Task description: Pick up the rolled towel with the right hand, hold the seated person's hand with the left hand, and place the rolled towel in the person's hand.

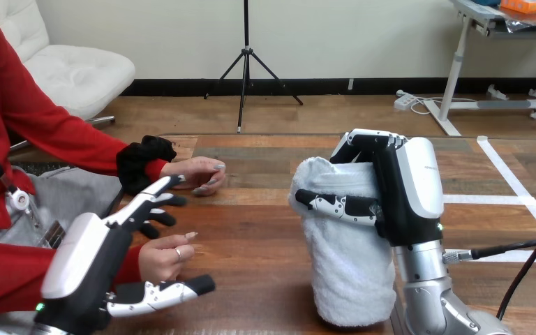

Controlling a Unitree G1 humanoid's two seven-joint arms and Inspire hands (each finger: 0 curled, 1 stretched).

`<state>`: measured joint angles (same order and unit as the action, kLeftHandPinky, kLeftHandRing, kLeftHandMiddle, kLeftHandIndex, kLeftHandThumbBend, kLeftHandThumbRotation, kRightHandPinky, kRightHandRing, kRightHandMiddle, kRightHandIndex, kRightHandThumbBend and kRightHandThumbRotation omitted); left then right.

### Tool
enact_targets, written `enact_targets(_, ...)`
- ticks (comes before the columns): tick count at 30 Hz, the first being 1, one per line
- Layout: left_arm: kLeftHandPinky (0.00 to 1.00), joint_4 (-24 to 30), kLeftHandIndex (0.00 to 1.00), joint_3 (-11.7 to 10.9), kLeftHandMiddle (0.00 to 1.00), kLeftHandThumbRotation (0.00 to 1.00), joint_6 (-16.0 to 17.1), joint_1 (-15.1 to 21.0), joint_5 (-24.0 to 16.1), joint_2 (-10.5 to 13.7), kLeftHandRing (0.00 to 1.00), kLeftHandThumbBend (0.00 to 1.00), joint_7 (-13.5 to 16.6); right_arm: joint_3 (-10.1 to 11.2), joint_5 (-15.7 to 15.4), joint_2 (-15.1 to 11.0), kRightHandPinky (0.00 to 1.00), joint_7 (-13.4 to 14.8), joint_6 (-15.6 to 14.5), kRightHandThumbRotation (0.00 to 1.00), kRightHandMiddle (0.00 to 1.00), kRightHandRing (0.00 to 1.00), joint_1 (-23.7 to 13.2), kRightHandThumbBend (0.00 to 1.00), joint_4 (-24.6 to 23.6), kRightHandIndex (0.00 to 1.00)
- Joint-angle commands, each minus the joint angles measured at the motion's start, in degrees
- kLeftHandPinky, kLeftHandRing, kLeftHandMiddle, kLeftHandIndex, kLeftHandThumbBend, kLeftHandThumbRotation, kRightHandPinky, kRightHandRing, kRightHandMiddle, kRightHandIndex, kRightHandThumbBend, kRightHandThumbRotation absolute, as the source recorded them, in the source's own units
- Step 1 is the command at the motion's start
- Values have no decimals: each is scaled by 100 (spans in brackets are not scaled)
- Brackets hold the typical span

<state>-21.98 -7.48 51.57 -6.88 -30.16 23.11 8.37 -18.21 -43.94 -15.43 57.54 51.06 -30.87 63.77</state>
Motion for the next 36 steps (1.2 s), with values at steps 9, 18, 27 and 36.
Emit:
enact_targets(9, 65, 511, 90, -13, 83, 60, -309, 198, -106, 464, 76, 100, 18, -78, -34, 52, 15, 333, 169, 0, 24, 18, -1060, 80, 48, 25)
enact_targets(18, 70, 485, 94, 61, 87, 60, -463, 233, -205, 590, 81, 100, -1, -127, -35, 46, 15, 361, 163, 0, 24, 18, -1098, 80, 63, 25)
enact_targets(27, 80, 509, 99, 151, 92, 62, -684, 254, -432, 779, 89, 100, -58, -181, -21, 40, 15, 365, 196, 0, 24, 18, -1138, 80, 51, 24)
enact_targets(36, 91, 439, 100, 302, 98, 64, -912, 349, -676, 1003, 97, 100, -130, -197, -32, 42, 14, 343, 223, 0, 23, 17, -1134, 79, -57, 23)
